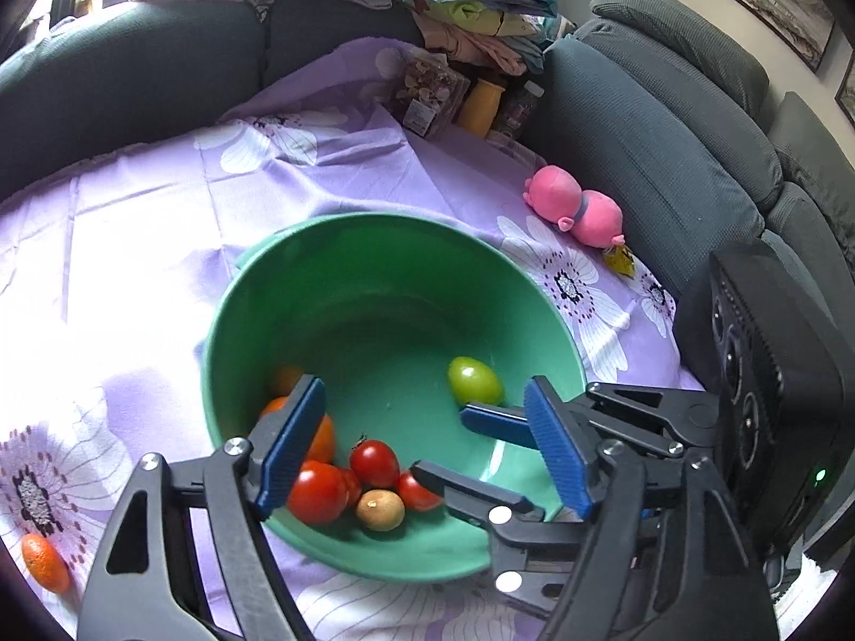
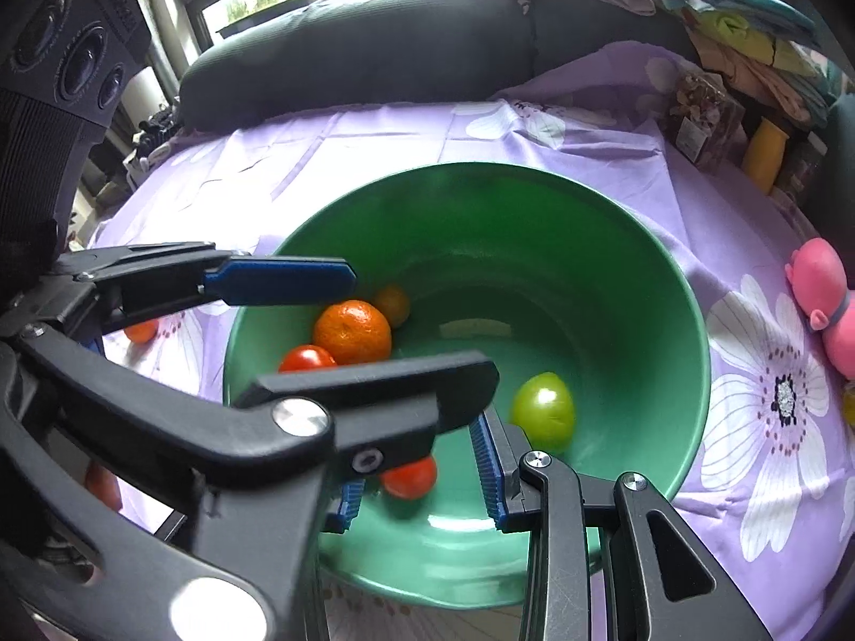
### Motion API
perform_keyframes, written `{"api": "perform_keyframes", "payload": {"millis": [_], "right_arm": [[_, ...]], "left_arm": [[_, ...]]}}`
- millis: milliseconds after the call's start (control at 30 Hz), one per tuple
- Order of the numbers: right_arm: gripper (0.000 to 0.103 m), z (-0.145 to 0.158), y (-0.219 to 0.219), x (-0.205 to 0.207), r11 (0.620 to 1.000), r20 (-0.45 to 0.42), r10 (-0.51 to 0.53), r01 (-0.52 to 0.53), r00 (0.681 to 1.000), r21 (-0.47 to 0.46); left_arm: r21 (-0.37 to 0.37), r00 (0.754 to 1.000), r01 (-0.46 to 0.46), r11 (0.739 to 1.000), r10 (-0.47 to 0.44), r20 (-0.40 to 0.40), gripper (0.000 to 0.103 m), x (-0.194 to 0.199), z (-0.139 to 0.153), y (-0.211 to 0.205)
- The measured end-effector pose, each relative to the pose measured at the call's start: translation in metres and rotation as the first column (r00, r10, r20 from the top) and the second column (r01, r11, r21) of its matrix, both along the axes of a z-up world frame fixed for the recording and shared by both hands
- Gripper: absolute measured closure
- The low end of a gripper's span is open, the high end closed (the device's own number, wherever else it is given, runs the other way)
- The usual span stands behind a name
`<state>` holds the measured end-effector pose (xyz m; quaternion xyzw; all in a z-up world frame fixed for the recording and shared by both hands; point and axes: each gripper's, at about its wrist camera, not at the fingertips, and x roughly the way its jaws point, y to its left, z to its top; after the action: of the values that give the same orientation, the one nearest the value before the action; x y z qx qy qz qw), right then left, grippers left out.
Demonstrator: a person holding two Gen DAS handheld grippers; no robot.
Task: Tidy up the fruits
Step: 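Move the right tool back to the mandarin orange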
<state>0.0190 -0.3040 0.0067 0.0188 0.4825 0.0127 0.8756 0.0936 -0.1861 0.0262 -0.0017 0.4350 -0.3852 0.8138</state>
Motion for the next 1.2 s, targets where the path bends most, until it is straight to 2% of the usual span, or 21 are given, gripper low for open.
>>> {"api": "perform_keyframes", "payload": {"millis": [33, 133, 233, 300, 400, 467, 567, 633, 733, 800, 967, 1200], "right_arm": [[0.067, 0.004, 0.000, -0.004, 1.000, 0.015, -0.004, 0.004, 1.000, 0.001], [0.068, 0.018, 0.001, -0.016, 1.000, 0.069, -0.005, 0.005, 0.998, -0.006], [0.067, 0.031, 0.006, -0.027, 1.000, 0.108, 0.005, -0.005, 0.994, 0.000], [0.060, 0.039, 0.012, -0.033, 1.000, 0.137, 0.010, -0.011, 0.991, 0.011], [0.055, 0.048, 0.023, -0.043, 0.999, 0.181, 0.022, -0.027, 0.983, 0.026], [0.053, 0.050, 0.035, -0.048, 0.997, 0.203, 0.059, -0.068, 0.977, 0.039], [0.050, 0.047, 0.057, -0.049, 0.985, 0.210, 0.145, -0.162, 0.967, 0.063], [0.050, 0.041, 0.074, -0.045, 0.975, 0.197, 0.192, -0.210, 0.961, 0.074], [0.050, 0.029, 0.102, -0.035, 0.960, 0.157, 0.250, -0.266, 0.955, 0.090], [0.050, 0.019, 0.119, -0.028, 0.949, 0.127, 0.278, -0.293, 0.952, 0.114], [0.050, -0.002, 0.143, -0.010, 0.933, 0.067, 0.288, -0.295, 0.955, 0.205], [0.050, -0.016, 0.161, 0.025, 0.907, 0.021, 0.292, -0.284, 0.956, 0.311]], "left_arm": [[-0.004, 1.000, -0.020, 1.000, 0.020, 0.024, 0.015, -0.003, 0.006, 0.005], [-0.032, 0.994, -0.076, 0.997, 0.078, 0.070, 0.011, -0.012, 0.021, 0.028], [-0.029, 0.983, -0.137, 0.990, 0.139, 0.117, 0.006, -0.022, 0.031, 0.051], [-0.029, 0.974, -0.182, 0.983, 0.184, 0.131, 0.005, -0.030, 0.033, 0.070], [-0.062, 0.960, -0.247, 0.967, 0.253, 0.120, 0.001, -0.044, 0.029, 0.110], [-0.053, 0.944, -0.308, 0.950, 0.312, 0.104, 0.001, -0.054, 0.020, 0.140], [-0.014, 0.907, -0.415, 0.910, 0.415, 0.065, 0.001, -0.064, 0.002, 0.188], [-0.002, 0.884, -0.466, 0.885, 0.466, 0.021, 0.001, -0.070, -0.008, 0.216], [0.018, 0.852, -0.524, 0.852, 0.524, 0.003, 0.001, -0.081, -0.019, 0.249], [0.008, 0.842, -0.540, 0.842, 0.540, -0.010, 0.001, -0.087, -0.024, 0.263], [-0.009, 0.849, -0.529, 0.849, 0.529, -0.008, 0.002, -0.090, -0.031, 0.276], [0.024, 0.899, -0.437, 0.899, 0.437, 0.005, 0.006, -0.066, -0.037, 0.269]]}}
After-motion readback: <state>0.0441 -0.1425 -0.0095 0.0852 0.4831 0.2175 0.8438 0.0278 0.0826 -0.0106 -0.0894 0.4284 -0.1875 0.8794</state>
